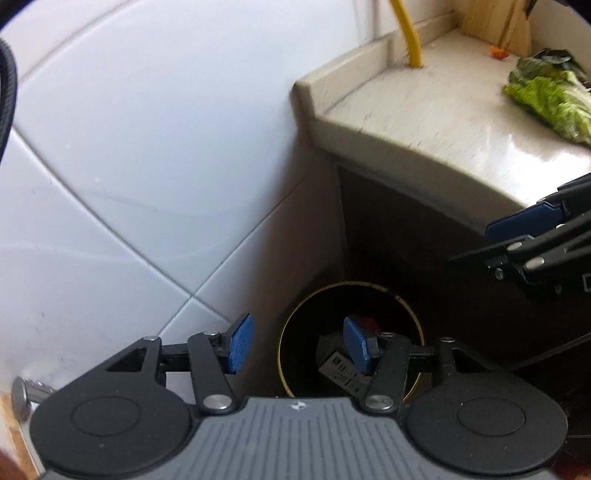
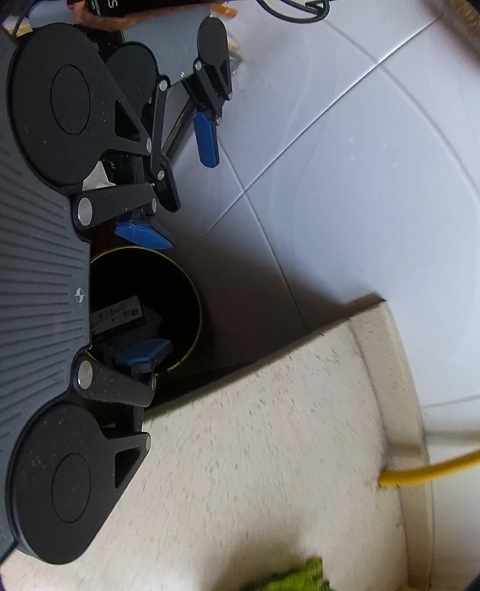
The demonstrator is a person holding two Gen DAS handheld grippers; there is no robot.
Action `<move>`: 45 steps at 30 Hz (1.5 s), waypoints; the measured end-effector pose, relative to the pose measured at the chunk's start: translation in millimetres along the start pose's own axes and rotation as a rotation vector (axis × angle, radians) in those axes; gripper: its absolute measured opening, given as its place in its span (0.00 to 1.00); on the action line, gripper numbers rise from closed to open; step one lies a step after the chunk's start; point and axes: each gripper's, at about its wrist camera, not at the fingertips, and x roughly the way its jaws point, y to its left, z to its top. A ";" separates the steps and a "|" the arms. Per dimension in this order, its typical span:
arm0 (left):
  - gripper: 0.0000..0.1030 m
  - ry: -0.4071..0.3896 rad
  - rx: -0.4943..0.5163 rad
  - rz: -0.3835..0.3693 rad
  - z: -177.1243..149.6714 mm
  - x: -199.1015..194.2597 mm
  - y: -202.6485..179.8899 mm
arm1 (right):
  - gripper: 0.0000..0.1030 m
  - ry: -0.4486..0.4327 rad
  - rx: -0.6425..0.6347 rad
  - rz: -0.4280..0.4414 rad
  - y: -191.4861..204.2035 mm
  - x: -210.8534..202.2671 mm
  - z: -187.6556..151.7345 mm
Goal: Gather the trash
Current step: 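Move both tools back over the countertop toward the vegetables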
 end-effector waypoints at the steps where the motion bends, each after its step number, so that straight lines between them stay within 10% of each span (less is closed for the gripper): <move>1: 0.54 -0.011 0.007 -0.002 3.0 -4.3 -3.4 | 0.61 -0.009 0.001 -0.001 -1.3 -6.3 -0.9; 28: 0.68 -0.201 0.246 -0.145 67.4 -56.9 -135.1 | 0.77 -0.236 0.169 -0.183 -112.9 -144.8 -39.1; 45: 0.69 -0.164 0.270 -0.245 109.3 -39.3 -215.4 | 0.81 -0.234 0.273 -0.231 -207.3 -168.4 -58.1</move>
